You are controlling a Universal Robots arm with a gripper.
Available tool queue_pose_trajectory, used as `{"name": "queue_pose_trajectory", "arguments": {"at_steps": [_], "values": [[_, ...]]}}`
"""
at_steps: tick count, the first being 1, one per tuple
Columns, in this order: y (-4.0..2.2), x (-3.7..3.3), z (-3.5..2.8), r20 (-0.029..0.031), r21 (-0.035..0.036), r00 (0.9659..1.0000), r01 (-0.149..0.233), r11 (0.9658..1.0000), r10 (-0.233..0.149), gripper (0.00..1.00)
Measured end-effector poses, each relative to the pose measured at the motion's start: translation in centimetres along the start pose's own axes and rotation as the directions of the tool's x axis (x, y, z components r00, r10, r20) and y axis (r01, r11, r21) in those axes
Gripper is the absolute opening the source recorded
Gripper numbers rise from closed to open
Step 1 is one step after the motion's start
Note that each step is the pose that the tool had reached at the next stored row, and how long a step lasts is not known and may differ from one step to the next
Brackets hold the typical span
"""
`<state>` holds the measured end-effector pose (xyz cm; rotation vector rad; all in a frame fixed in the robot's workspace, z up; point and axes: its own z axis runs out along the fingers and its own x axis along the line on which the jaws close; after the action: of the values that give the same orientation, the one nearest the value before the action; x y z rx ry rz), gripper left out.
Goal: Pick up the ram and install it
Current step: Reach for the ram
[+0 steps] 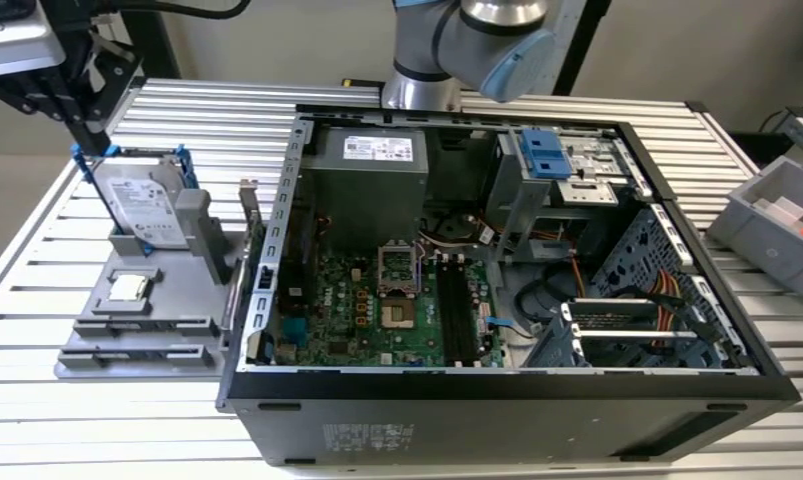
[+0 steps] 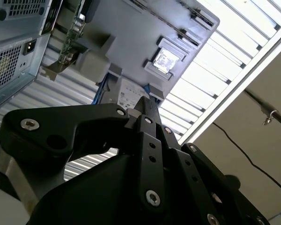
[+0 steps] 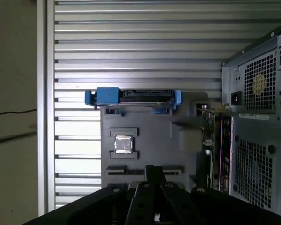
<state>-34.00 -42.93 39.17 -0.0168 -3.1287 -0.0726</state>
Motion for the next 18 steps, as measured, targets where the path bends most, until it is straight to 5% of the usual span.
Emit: {"name": "queue_pose_trajectory", "arguments": {"at_steps": [18], "values": [[-2.18, 0.08, -0.05, -0.0014, 0.0004, 0.9995, 0.031, 0.9995, -0.031, 0.00]]}}
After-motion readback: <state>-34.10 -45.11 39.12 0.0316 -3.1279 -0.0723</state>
